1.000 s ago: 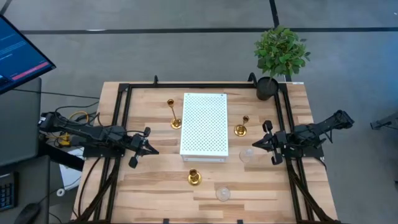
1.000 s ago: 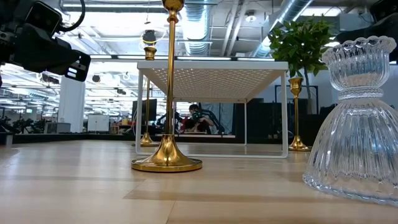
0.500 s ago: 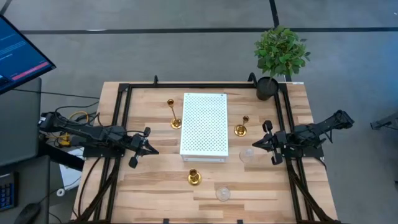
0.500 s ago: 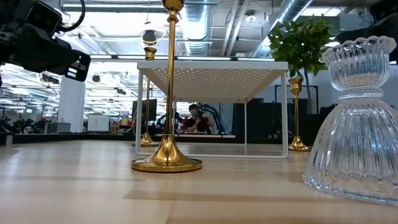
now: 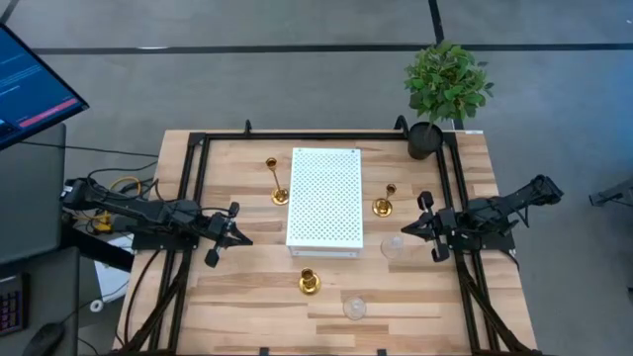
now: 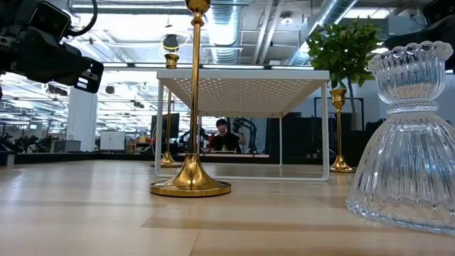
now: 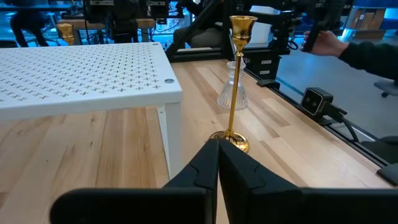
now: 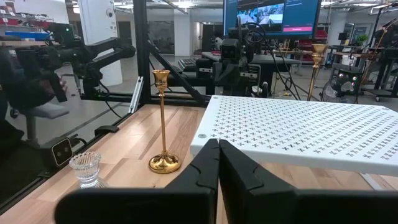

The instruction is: Pick & Place candle stick holders

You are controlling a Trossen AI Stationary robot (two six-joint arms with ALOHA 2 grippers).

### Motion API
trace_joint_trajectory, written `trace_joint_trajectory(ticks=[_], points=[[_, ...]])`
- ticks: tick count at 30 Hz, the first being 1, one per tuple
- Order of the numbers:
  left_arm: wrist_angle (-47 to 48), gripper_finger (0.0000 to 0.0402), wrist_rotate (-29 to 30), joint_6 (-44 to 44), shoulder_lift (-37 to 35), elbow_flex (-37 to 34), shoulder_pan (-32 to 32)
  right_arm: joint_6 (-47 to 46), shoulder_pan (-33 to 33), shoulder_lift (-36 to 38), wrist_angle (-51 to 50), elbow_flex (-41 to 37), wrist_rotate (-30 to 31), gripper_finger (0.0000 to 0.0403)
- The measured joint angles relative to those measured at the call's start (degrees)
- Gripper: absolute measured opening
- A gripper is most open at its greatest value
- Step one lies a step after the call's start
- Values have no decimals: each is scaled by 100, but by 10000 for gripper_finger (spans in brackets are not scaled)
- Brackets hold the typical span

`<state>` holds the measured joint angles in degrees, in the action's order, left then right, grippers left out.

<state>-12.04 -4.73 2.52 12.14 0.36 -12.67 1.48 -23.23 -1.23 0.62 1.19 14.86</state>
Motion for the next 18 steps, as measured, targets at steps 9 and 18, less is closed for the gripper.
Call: trace_joint_trajectory(ticks=[9,18], points=[[-131,11,97,12,2,-2,-1,0,0,0,-1,0,1,0],[-142,11,153,15,0,-2,-2,0,1,1,-1,1,0,0]])
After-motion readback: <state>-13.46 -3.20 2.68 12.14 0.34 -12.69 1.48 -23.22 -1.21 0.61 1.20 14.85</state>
